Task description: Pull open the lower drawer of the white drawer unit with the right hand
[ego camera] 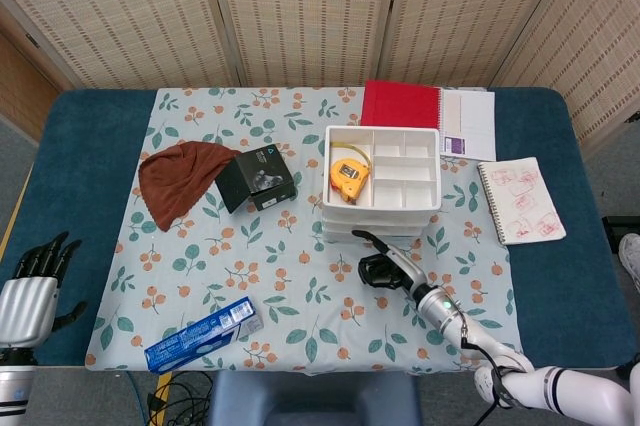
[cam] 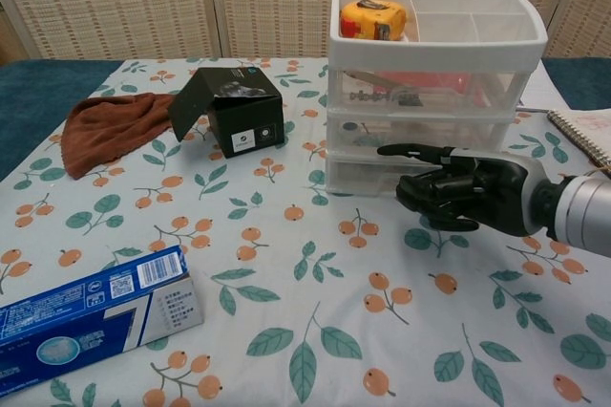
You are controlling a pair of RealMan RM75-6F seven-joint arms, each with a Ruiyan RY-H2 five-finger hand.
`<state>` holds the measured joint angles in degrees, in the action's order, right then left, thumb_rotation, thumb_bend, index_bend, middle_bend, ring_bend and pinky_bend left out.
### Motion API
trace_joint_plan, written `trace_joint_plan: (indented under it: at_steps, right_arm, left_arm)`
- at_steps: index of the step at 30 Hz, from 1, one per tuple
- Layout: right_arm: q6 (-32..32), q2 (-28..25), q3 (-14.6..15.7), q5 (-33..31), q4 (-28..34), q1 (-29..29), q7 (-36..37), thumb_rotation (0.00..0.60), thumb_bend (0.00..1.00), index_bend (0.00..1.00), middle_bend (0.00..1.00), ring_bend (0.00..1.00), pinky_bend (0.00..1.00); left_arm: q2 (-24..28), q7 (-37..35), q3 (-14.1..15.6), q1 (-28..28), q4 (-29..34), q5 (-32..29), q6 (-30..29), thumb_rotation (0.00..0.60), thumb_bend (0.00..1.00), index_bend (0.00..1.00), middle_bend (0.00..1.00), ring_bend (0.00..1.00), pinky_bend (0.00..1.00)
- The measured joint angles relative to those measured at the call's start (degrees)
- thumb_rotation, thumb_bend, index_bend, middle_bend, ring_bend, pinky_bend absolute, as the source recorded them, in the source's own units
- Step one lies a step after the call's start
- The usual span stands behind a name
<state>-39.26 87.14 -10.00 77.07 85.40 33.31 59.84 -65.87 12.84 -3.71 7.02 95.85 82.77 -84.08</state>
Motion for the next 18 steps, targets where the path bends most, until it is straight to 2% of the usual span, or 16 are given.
trace_joint_plan:
  at_steps: [18]
  right_arm:
    - [-0.82,0.09,0.32,-1.13,-0.76,-0.47,-1.05,0.6,0.59,0.02,0.69,0.86,0.96]
  left_arm:
    - [-0.3,-0.48,0.23,0.35,-0.31,-0.28,0.91,0.6,0.17,0.13,0.08,0.12,0.13]
